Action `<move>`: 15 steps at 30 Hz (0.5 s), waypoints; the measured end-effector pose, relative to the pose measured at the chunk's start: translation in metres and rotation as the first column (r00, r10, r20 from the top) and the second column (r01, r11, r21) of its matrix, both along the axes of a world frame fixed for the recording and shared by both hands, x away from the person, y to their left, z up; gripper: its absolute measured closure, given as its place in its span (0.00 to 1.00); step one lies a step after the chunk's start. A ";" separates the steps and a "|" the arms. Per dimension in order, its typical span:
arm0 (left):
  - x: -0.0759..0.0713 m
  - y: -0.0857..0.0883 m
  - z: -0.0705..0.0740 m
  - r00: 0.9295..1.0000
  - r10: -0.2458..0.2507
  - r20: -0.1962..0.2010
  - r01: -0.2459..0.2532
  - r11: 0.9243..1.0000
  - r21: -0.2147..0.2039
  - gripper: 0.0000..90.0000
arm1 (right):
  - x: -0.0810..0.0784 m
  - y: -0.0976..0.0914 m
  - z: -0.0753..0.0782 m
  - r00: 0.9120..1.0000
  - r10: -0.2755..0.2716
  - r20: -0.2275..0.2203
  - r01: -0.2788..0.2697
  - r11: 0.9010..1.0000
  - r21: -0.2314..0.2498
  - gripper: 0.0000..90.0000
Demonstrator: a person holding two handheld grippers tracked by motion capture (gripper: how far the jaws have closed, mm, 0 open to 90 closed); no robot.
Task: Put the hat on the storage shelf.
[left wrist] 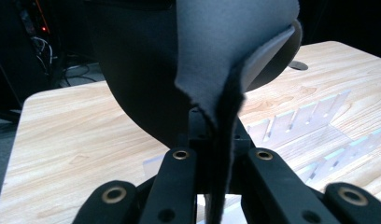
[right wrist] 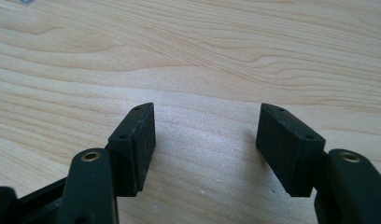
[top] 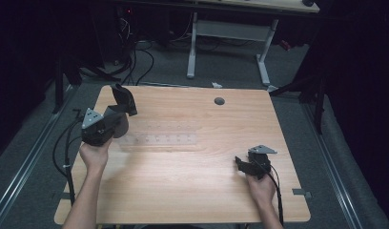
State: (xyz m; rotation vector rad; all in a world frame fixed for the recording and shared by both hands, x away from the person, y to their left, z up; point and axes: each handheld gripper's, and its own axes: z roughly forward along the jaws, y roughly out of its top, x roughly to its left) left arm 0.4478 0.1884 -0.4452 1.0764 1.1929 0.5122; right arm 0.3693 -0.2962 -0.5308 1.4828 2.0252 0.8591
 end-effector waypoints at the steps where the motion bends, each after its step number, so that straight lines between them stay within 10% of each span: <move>1: 0.000 -0.001 -0.001 1.000 0.000 -0.006 0.000 1.000 0.003 0.95 | 0.000 0.000 0.000 1.000 0.001 0.000 -0.001 1.000 -0.001 0.42; 15: -0.001 -0.004 -0.014 1.000 0.005 0.003 -0.005 1.000 0.028 0.95 | 0.000 0.000 0.000 1.000 0.002 0.000 -0.002 1.000 -0.001 0.42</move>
